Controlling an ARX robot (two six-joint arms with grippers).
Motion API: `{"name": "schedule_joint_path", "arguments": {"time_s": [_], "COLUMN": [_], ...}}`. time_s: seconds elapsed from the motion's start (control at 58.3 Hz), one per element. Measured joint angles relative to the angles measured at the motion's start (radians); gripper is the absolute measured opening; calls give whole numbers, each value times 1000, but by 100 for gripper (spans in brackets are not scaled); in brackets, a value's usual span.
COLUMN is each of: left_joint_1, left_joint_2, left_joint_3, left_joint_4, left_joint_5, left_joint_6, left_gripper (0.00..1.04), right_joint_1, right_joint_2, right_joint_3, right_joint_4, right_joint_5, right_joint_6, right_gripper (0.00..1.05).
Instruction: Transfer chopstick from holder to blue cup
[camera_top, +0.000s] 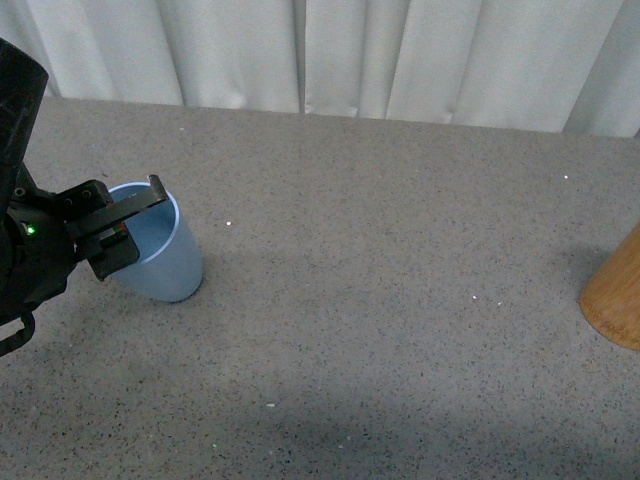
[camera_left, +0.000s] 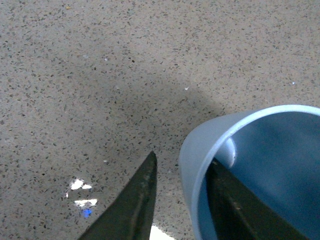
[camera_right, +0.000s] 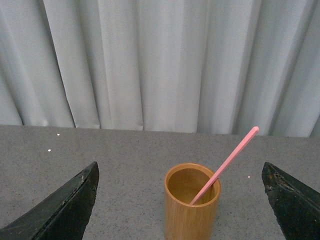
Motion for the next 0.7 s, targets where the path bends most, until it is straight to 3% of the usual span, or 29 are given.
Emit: {"name": "schedule_joint_path", "arguments": {"time_s": [0.154,0.463,0.703], "left_joint_1": [-18,-61,-99], "left_joint_2": [-1,-43,-14], "left_joint_3": [6,47,186], "left_joint_4": [6,21,-27], "left_joint_5": [4,13,99], "left_joint_6": [-17,31,143], "left_gripper": [3,4,4], "right_joint_1": [0,0,0], "right_joint_2": [0,0,0], "right_joint_3": [0,0,0], "right_joint_4": [0,0,0], "right_joint_5": [0,0,0], "right_joint_6": [0,0,0], "right_gripper": [95,95,95]}}
